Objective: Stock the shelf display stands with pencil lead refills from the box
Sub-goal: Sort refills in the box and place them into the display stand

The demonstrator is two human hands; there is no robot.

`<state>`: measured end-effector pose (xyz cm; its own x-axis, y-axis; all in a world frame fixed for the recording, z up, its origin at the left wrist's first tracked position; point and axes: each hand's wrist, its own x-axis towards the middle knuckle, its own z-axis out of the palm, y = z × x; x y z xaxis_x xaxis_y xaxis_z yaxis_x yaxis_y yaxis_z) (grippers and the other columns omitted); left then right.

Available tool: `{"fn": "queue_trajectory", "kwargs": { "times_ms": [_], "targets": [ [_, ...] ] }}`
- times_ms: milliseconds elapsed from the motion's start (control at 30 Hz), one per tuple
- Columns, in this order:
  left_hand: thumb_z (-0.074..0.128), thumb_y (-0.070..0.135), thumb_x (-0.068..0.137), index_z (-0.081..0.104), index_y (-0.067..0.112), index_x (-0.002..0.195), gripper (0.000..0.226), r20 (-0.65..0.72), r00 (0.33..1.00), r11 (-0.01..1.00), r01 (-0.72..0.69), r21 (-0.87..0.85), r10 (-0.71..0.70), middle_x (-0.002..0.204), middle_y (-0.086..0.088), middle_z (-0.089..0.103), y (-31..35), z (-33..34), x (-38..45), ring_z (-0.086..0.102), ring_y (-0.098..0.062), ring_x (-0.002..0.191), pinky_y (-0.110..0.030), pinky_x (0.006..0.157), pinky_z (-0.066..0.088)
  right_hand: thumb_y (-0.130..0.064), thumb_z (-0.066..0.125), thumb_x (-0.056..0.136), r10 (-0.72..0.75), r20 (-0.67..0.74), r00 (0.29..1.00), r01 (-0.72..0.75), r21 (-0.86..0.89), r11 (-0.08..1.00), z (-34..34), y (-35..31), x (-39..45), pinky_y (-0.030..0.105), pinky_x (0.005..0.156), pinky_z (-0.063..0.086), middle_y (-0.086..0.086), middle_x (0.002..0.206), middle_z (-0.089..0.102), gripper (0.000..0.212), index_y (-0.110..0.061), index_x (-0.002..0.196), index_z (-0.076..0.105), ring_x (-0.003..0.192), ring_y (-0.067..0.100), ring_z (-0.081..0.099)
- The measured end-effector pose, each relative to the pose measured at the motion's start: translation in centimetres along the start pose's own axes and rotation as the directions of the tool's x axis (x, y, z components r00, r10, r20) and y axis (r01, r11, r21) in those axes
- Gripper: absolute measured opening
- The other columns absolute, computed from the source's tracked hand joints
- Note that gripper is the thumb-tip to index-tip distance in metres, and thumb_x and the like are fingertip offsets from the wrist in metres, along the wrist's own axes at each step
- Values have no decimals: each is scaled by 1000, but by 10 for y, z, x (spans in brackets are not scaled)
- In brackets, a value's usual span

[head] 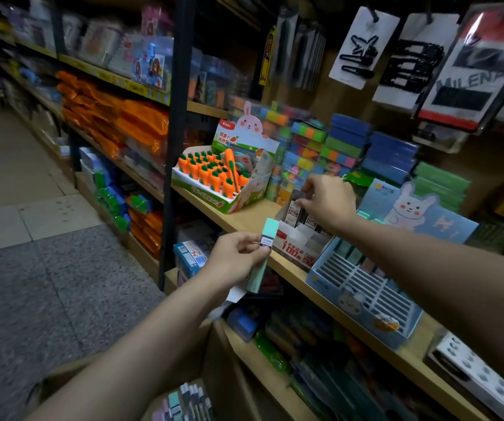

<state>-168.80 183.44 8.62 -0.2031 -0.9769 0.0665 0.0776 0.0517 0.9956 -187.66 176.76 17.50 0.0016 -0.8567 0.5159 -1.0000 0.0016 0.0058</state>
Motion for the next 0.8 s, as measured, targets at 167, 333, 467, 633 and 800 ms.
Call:
{"fn": "queue_trajectory", "kwargs": {
  "times_ms": [167, 333, 467, 633, 800],
  "targets": [
    [67, 15, 90, 66, 25, 104, 17, 36, 999, 1000, 10, 26, -11, 100, 3, 72, 0, 9, -9, 66, -7, 90, -22, 67, 50, -40, 64, 89, -23, 4, 1000, 23, -190, 981, 4, -2, -7, 41, 85, 44, 7, 112, 60, 31, -18, 110, 64, 101, 29, 60],
    [69, 16, 89, 66, 24, 103, 17, -20, 999, 999, -30, -44, 30, 93, 10, 73, 1, 19, -10, 68, 1, 78, -13, 53, 47, -35, 60, 95, 69, 67, 995, -90, 392, 915, -29, -4, -39, 41, 92, 52, 5, 118, 57, 35, -21, 126, 59, 103, 19, 60],
    [70, 14, 88, 68, 27, 101, 18, 45, 989, 989, -142, -37, 144, 94, 7, 74, 1, 39, -11, 68, -3, 90, -15, 71, 52, -28, 65, 92, 115, 270, 956, -286, 764, 578, -48, -2, -105, 36, 73, 61, 4, 101, 67, 30, -15, 118, 62, 78, 15, 71],
    [69, 14, 88, 67, 32, 95, 19, 145, 964, 975, -223, -24, 224, 90, 12, 74, 1, 72, -17, 68, -2, 92, -13, 73, 52, -18, 72, 87, 160, 178, 971, -239, 718, 654, -67, 17, -138, 34, 73, 61, 2, 91, 70, 26, -23, 111, 64, 74, 12, 71],
    [57, 40, 93, 54, 35, 118, 26, 241, 872, 725, -488, 486, 425, 124, 10, 52, -3, 85, -26, 46, -6, 119, -25, 95, 42, -23, 75, 84, 175, 75, 982, -186, 569, 801, -99, 61, -125, 11, 66, 53, -11, 93, 64, 24, -27, 105, 63, 73, -5, 65]
  ]
}}
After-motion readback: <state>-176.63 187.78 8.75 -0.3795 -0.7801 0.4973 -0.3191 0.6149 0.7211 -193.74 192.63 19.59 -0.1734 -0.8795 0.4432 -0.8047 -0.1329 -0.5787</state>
